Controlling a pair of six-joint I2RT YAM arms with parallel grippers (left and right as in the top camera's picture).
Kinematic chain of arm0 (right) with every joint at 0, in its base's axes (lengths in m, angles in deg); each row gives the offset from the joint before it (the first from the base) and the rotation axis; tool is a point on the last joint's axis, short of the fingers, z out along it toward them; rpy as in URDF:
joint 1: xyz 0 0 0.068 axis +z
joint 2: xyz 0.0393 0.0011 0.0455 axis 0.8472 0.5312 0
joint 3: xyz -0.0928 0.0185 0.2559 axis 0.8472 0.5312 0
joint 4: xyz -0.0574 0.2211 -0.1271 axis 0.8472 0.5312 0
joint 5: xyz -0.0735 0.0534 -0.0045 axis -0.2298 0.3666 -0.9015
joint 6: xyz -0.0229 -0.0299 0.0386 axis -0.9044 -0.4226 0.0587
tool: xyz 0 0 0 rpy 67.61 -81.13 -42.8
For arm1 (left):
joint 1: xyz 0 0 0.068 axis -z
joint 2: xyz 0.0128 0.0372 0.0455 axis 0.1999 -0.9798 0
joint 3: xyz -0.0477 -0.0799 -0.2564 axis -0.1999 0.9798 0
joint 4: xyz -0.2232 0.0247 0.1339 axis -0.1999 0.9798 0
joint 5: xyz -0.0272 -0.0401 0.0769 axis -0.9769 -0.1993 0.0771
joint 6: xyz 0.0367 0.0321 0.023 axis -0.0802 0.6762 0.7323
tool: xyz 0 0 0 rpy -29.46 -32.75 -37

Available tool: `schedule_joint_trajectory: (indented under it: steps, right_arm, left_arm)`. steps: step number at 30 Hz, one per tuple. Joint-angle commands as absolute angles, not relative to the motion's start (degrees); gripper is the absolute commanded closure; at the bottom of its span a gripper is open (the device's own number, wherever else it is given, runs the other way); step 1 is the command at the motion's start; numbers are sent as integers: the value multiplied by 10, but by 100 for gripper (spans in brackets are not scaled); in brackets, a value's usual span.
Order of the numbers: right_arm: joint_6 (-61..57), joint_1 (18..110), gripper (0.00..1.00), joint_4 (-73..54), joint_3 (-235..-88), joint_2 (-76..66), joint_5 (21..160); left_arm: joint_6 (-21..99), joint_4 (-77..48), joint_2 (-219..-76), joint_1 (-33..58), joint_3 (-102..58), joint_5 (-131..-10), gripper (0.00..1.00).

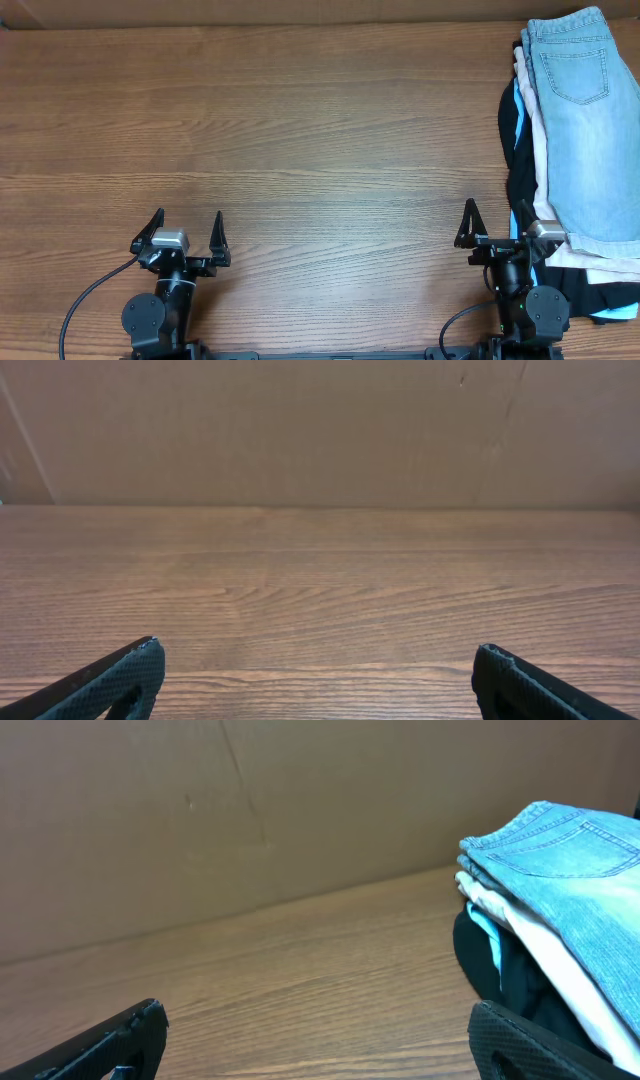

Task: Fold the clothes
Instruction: 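Raise both arms from rest and move right gripper toward clothes stack, then lower right gripper onto the top denim shorts and grasp them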

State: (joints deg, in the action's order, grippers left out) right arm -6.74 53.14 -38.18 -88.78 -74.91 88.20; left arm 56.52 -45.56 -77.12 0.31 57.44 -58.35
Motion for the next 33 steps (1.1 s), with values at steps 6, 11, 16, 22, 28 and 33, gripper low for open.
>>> schedule_joint_trajectory:
  steps: [6, 11, 16, 22, 28, 33]
  right_arm:
    - [-65, 534, 0, -451, -882, -756, 885]
    - [-65, 534, 0, -582, -884, -756, 900]
    - [-65, 534, 0, -566, -919, -756, 914]
    - [-102, 534, 0, -482, -1025, -732, 915]
    - [-102, 534, 0, -403, -1179, -619, 915]
    - [-102, 534, 0, -178, -1454, -391, 915]
  left_arm:
    - [578, -466, -766, 9, 576, -597, 0]
    - [566, -533, -766, 9, 558, -670, 0]
    - [563, -485, -767, 8, 504, -667, 0]
    - [574, -424, -828, 8, 392, -661, 0]
    - [574, -381, -962, 8, 249, -663, 0]
    - [612, -164, -1186, 8, -18, -664, 0]
